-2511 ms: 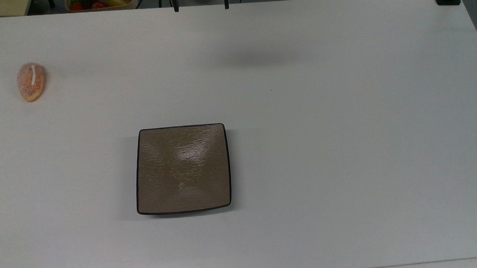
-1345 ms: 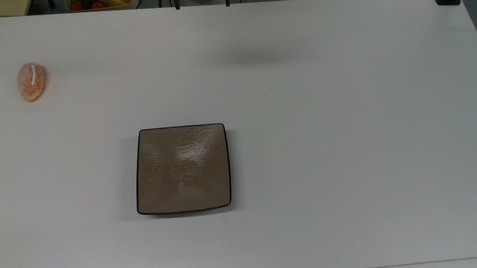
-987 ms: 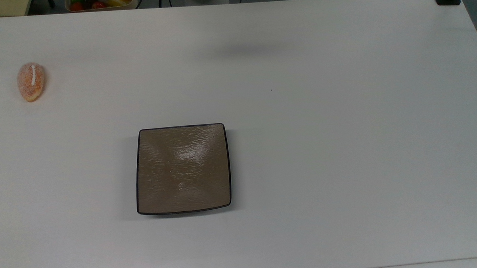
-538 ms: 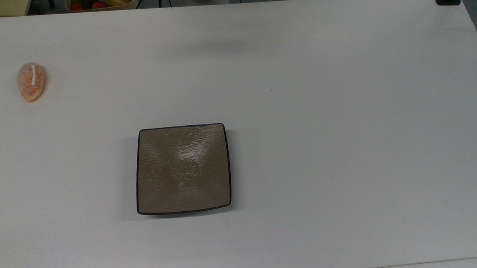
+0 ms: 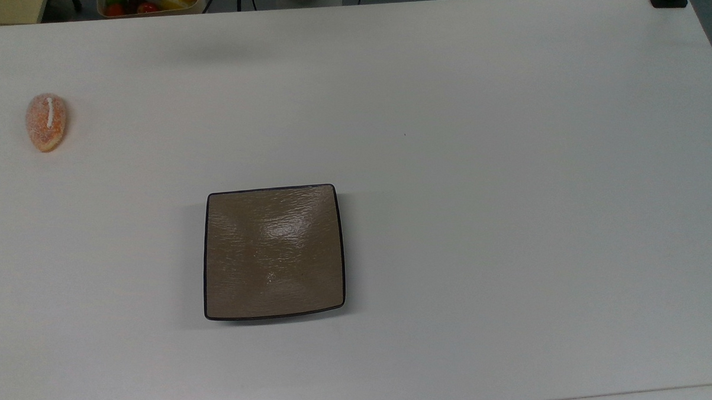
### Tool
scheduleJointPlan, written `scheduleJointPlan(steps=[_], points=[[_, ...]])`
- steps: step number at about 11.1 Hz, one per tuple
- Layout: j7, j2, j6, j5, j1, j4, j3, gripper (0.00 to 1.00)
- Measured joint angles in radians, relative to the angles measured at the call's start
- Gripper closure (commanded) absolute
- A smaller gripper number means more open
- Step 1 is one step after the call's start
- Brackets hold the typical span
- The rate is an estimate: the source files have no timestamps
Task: Bread is placed on a ceramic plate
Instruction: 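Move the open gripper over the orange bread roll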
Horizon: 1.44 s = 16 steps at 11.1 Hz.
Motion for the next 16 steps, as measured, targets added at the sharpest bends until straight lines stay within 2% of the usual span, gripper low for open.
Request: scheduleJointPlan(steps=[1, 3, 6, 9, 14, 16], points=[[-0.035, 0.019, 0.043, 0.000, -0.012, -0.003, -0.036, 0.00], [-0.103, 0.079, 0.124, 0.000, -0.048, -0.006, -0.073, 0.00], [-0.199, 0.174, 0.209, 0.000, -0.104, -0.018, -0.077, 0.00], [-0.237, 0.250, 0.271, 0.000, -0.132, -0.031, -0.077, 0.00], [-0.250, 0.378, 0.382, 0.000, -0.171, -0.036, -0.077, 0.00], [-0.250, 0.416, 0.481, 0.000, -0.175, -0.067, -0.077, 0.00]])
